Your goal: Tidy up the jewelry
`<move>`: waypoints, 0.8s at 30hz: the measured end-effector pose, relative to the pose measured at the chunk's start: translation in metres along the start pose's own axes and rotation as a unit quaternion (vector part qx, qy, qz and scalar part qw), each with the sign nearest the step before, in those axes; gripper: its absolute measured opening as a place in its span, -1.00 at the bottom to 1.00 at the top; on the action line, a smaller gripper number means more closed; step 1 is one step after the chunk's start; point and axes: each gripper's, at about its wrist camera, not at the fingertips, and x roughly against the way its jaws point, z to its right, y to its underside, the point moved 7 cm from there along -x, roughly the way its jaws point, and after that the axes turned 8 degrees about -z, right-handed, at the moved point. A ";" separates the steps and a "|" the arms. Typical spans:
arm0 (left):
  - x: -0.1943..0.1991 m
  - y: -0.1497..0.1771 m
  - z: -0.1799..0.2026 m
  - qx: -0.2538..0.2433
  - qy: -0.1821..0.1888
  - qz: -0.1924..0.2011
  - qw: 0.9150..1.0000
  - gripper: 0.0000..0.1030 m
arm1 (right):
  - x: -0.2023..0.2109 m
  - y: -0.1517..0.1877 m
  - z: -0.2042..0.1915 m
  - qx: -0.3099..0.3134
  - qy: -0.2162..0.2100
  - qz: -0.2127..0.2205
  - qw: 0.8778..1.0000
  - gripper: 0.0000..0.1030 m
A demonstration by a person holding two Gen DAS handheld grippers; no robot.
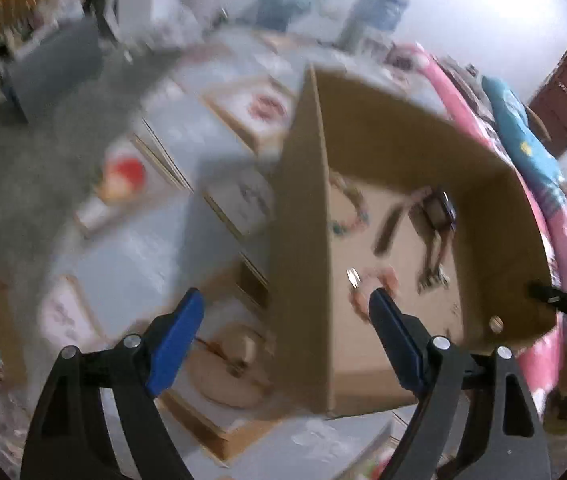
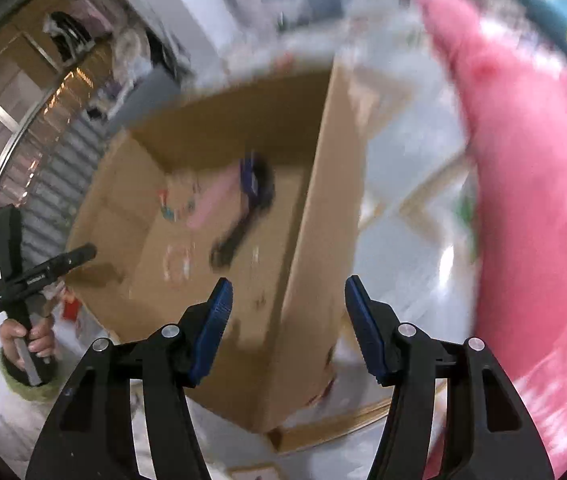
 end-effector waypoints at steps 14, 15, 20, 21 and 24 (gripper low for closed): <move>0.016 0.037 0.045 -0.039 0.012 0.000 0.999 0.66 | 0.006 0.021 -0.004 -0.005 0.009 -0.007 1.000 0.13; 0.019 0.042 0.045 -0.040 0.016 -0.002 0.999 0.66 | 0.010 0.027 -0.004 -0.005 0.007 -0.005 1.000 0.13; 0.035 0.073 0.048 -0.040 0.032 0.001 0.999 0.66 | 0.027 0.059 -0.012 0.002 -0.013 0.008 1.000 0.13; 0.036 0.079 0.048 -0.040 0.034 0.000 0.999 0.66 | 0.028 0.067 -0.013 0.003 -0.015 0.011 1.000 0.14; 0.032 0.095 0.044 -0.036 0.040 -0.008 0.999 0.66 | 0.022 0.079 -0.014 0.003 -0.003 0.011 1.000 0.14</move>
